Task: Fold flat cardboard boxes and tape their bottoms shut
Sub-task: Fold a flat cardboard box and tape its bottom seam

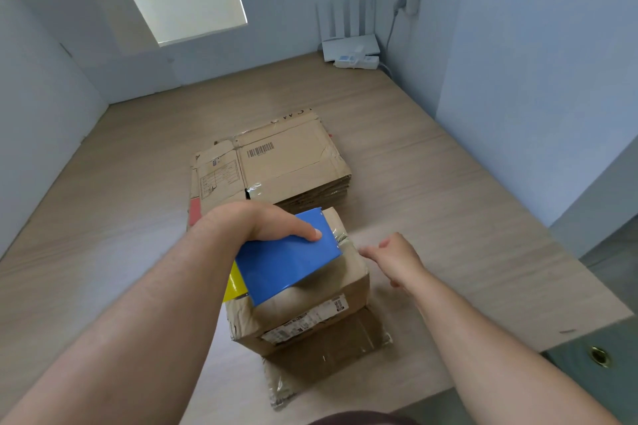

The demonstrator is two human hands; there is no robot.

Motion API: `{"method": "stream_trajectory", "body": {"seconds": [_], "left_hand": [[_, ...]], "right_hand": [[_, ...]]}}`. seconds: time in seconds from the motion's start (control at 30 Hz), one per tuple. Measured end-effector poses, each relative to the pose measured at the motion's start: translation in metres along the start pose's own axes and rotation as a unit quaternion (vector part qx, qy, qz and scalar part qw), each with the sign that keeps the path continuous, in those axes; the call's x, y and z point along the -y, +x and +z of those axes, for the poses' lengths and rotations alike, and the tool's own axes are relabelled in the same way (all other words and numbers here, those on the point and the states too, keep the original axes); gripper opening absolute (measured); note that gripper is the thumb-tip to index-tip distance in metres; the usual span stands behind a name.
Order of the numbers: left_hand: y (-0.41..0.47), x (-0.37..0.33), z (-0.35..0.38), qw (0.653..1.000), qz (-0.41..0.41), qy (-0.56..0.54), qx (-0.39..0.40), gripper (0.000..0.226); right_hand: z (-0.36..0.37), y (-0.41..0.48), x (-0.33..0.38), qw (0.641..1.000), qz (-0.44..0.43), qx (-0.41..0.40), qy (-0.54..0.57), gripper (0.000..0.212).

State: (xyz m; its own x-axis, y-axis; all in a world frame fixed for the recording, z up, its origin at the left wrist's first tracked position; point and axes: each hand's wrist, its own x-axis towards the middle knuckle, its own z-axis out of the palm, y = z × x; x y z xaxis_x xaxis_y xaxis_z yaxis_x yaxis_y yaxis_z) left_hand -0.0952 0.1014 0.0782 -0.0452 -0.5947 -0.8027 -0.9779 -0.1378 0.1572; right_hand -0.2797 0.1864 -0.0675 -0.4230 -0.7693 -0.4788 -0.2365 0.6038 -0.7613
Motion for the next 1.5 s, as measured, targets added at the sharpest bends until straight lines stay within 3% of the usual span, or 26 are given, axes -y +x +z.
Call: {"method": "stream_trajectory", "body": {"seconds": [0.1, 0.2, 0.27, 0.57, 0.8, 1.0, 1.4, 1.5], "left_hand": [[0.0, 0.0, 0.001, 1.0, 0.006, 0.005, -0.008, 0.053], [-0.003, -0.002, 0.002, 1.0, 0.013, 0.007, -0.009, 0.051], [-0.005, -0.002, 0.003, 1.0, 0.017, 0.003, -0.009, 0.049], [-0.012, 0.016, -0.006, 0.997, 0.063, -0.039, 0.01, 0.056], [-0.02, 0.108, -0.025, 0.984, 0.105, -0.136, 0.048, 0.077], [-0.03, 0.223, -0.017, 0.983, 0.026, -0.13, 0.126, 0.078], [0.003, 0.224, 0.017, 0.99, -0.02, -0.14, 0.016, 0.065], [0.021, 0.211, 0.038, 0.99, -0.043, 0.068, -0.115, 0.056]], "right_hand": [[-0.001, -0.006, 0.004, 0.994, -0.061, -0.082, -0.021, 0.029], [0.012, -0.021, 0.03, 0.984, -0.1, -0.076, -0.128, 0.045], [0.025, -0.027, 0.035, 0.974, -0.102, -0.082, -0.184, 0.043], [0.033, -0.034, 0.032, 0.98, -0.142, -0.102, -0.093, 0.041], [0.041, -0.035, 0.039, 0.981, -0.151, -0.075, -0.094, 0.042], [0.029, -0.025, 0.038, 0.984, -0.134, -0.095, -0.07, 0.04], [0.042, -0.028, 0.042, 0.973, -0.166, -0.108, -0.115, 0.041], [0.042, -0.028, 0.041, 0.972, -0.162, -0.121, -0.118, 0.042]]}}
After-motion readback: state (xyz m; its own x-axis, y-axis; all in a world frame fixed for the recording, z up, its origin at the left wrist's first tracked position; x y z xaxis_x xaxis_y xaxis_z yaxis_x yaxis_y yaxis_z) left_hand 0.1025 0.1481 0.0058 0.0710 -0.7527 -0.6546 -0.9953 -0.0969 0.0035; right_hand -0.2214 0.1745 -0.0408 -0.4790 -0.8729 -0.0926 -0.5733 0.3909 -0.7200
